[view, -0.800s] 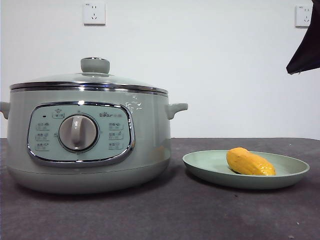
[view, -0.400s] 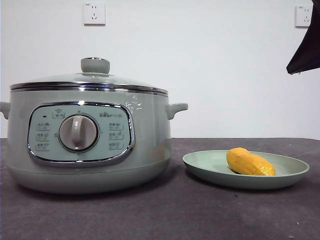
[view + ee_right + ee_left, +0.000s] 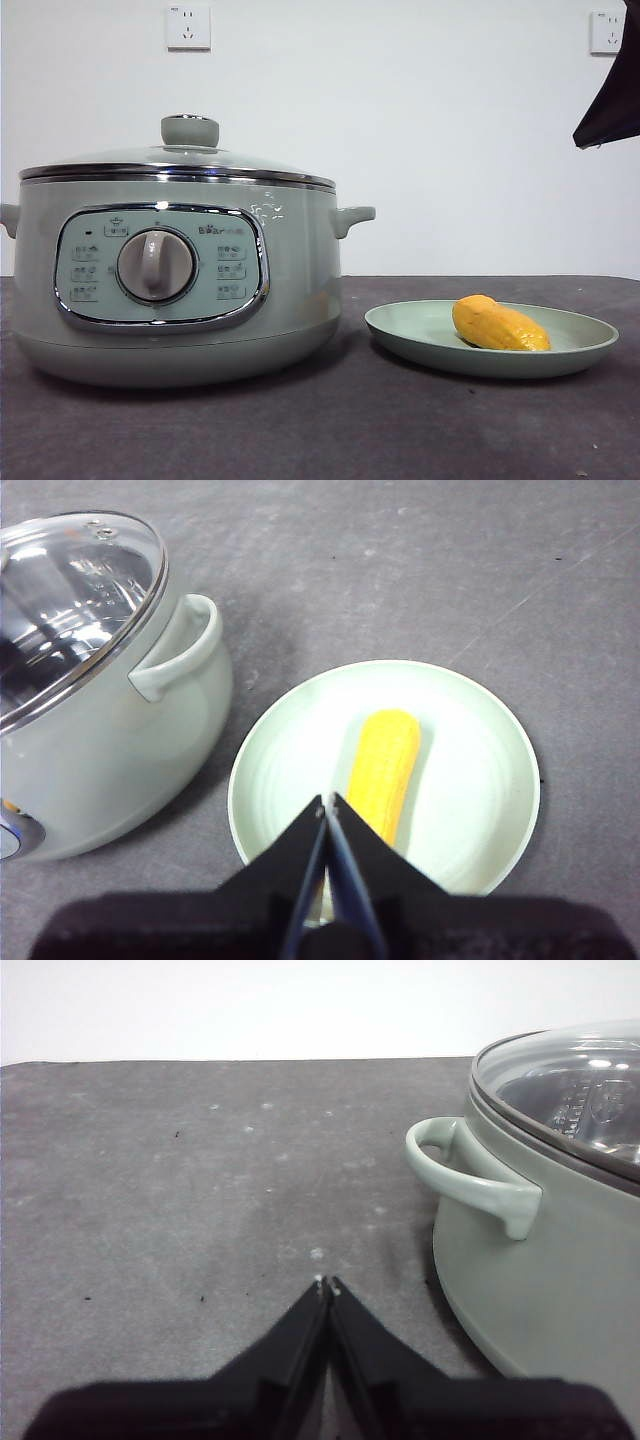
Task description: Take the corn out from the steamer,put the corn on the plate,close the lid
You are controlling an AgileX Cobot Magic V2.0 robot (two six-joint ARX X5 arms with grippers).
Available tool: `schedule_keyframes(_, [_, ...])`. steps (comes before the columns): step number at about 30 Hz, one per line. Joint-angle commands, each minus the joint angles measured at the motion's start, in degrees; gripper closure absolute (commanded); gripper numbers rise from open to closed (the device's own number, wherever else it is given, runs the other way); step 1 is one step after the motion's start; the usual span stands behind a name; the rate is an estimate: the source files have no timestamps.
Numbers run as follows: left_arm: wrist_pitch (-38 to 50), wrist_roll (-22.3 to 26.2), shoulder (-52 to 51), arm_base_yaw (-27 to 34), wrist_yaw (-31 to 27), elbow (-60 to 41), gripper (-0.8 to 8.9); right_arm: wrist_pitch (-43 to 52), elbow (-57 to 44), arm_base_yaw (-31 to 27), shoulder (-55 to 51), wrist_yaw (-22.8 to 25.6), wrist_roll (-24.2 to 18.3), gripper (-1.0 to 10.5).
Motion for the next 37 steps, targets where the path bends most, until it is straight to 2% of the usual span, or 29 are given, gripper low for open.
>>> schedule_keyframes(1, [0.20, -0.57, -0.17, 0.17, -0.07, -0.85, 8.17, 0.33, -0.26, 0.00, -0.04, 0.17, 0.59, 9.4])
schedule_keyframes(12, [0.20, -0.57, -0.17, 0.17, -0.07, -0.85, 8.17, -0.92, -0.26, 0.02, -1.22, 0.44, -0.26, 9.4])
schedule_keyframes(15, [0.20, -0.57, -0.17, 0.17, -0.07, -0.85, 8.17, -2.47, -0.33, -0.79, -4.13, 2.08, -7.21, 9.4])
schedule_keyframes(18, [0.20, -0.57, -0.15, 0.17, -0.07, -0.85, 8.17, -2.12, -1.46, -3.37, -7.76, 1.75, -13.94, 9.4])
schedule_keyframes(20, [0.20, -0.57, -0.15, 0.17, -0.09, -0.85, 8.17, -0.96, -3.13, -6.08, -10.88, 1.11, -16.41, 9.4])
schedule_keyframes(27, [0.20, -0.57, -0.17, 0.17, -0.11, -0.85, 8.17, 5.27, -12.96, -16.59, -25.94, 1.05, -16.41, 9.4])
schedule_keyframes(33, [0.20, -0.57, -0.15, 0.17, -0.13, -0.85, 8.17, 8.04, -21.05, -21.49, -33.97, -0.55, -16.39, 9.4])
schedule_keyframes(37, [0.20, -0.57, -0.17, 0.17, -0.13, -0.85, 8.17, 8.09, -25.22, -22.51, -37.03, -0.37, -16.22, 9.4])
